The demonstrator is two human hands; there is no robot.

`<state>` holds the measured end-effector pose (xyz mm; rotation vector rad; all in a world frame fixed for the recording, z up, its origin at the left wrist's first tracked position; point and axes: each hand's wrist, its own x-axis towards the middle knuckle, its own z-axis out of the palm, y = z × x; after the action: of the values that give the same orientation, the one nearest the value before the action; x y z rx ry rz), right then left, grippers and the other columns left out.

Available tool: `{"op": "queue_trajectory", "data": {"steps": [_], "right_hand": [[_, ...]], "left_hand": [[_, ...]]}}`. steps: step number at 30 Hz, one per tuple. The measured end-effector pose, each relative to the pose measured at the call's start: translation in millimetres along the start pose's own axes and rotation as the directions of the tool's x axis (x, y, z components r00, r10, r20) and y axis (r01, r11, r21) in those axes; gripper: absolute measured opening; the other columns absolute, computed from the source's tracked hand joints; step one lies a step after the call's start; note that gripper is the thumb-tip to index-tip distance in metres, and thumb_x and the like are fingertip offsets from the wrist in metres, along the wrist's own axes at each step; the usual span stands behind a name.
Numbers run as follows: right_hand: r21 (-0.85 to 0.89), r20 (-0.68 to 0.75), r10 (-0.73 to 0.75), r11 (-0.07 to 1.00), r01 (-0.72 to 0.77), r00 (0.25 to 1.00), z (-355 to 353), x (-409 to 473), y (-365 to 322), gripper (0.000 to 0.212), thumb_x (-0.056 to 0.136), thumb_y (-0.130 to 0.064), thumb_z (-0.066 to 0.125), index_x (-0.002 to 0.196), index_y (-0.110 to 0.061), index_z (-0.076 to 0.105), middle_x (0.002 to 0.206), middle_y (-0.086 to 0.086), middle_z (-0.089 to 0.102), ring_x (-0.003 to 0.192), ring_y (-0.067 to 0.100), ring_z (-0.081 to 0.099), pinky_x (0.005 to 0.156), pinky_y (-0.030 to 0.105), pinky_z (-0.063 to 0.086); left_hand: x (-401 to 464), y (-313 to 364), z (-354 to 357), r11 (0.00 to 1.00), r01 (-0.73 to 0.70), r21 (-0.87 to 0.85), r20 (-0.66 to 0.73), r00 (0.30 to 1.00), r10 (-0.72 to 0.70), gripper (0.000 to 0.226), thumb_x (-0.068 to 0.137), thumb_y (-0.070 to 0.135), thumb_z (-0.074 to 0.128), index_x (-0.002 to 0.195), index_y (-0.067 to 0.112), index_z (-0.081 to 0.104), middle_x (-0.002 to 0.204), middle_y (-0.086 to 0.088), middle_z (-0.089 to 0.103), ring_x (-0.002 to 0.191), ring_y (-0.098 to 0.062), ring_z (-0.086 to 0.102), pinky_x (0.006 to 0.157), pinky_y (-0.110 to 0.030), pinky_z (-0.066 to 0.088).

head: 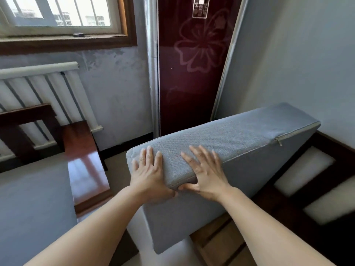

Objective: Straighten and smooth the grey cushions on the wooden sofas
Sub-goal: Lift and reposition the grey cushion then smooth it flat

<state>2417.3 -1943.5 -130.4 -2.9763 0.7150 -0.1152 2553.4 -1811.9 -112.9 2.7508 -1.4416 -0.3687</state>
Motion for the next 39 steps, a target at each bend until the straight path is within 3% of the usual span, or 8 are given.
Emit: {"op": "queue_trajectory", "data": {"steps": [5, 10, 16, 24, 30, 39], "right_hand": [[0.077, -0.057, 0.161, 0.985, -0.157, 0.985, 4, -5, 21, 0.101, 0.055, -0.088, 0.025, 0.146, -0.048, 0.007, 0.156, -0.006, -0.007, 0.142, 0.02, -0.014, 0.111, 0.048, -0.016], [0.085, -0.063, 0.075, 0.994, -0.07, 0.995, 2, 31, 47, 0.102, 0.054, -0.088, 0.026, 0.146, -0.047, 0.015, 0.155, -0.007, 0.007, 0.14, 0.018, -0.007, 0.111, 0.046, -0.015], [0.082, -0.065, -0.036, 0.996, 0.042, 0.997, -1, 79, 64, 0.101, 0.054, -0.087, 0.021, 0.145, -0.042, 0.026, 0.151, -0.005, 0.02, 0.141, 0.021, 0.005, 0.111, 0.045, -0.012], [0.087, -0.046, -0.038, 0.995, 0.042, 0.998, 2, 111, 66, 0.099, 0.055, -0.088, 0.024, 0.142, -0.041, 0.031, 0.146, -0.007, 0.026, 0.138, 0.017, 0.012, 0.112, 0.042, -0.007], [0.061, 0.014, -0.017, 0.998, 0.016, 1.0, -3, 121, 62, 0.098, 0.056, -0.087, 0.026, 0.143, -0.041, 0.031, 0.146, -0.008, 0.026, 0.138, 0.016, 0.014, 0.112, 0.04, -0.006], [0.069, 0.061, -0.002, 0.998, -0.002, 0.998, -2, 139, 57, 0.1, 0.055, -0.087, 0.024, 0.142, -0.038, 0.032, 0.144, -0.006, 0.027, 0.136, 0.016, 0.014, 0.113, 0.042, -0.006]], "left_hand": [[30, 7, -12, 0.994, -0.109, 0.013, 0.088, 0.99, 0.108, 0.126, 0.061, 0.078, 0.06, 0.149, 0.032, -0.017, 0.153, -0.009, -0.031, 0.14, -0.029, -0.029, 0.113, -0.058, -0.006], [69, 22, -18, 0.99, -0.139, 0.024, 0.099, 0.986, 0.136, 0.12, 0.064, 0.072, 0.061, 0.149, 0.035, -0.016, 0.154, -0.006, -0.029, 0.141, -0.027, -0.029, 0.113, -0.059, -0.006], [98, 17, -25, 0.996, -0.053, -0.067, 0.101, 0.993, 0.06, 0.112, 0.069, 0.062, 0.064, 0.15, 0.034, -0.008, 0.158, -0.001, -0.016, 0.145, -0.02, -0.017, 0.115, -0.057, 0.001], [127, 6, -25, 0.989, -0.096, -0.111, 0.092, 0.99, 0.106, 0.113, 0.068, 0.06, 0.067, 0.151, 0.031, -0.003, 0.159, 0.002, -0.008, 0.146, -0.019, -0.009, 0.115, -0.055, 0.008], [142, -3, -25, 0.966, -0.201, -0.162, 0.102, 0.97, 0.219, 0.113, 0.069, 0.061, 0.068, 0.151, 0.03, -0.004, 0.159, 0.011, -0.009, 0.146, -0.016, -0.01, 0.116, -0.053, 0.004], [163, -17, -26, 0.955, -0.217, -0.201, 0.145, 0.958, 0.249, 0.113, 0.068, 0.06, 0.07, 0.151, 0.032, -0.002, 0.159, 0.012, -0.006, 0.146, -0.014, -0.007, 0.116, -0.053, 0.004]]}}
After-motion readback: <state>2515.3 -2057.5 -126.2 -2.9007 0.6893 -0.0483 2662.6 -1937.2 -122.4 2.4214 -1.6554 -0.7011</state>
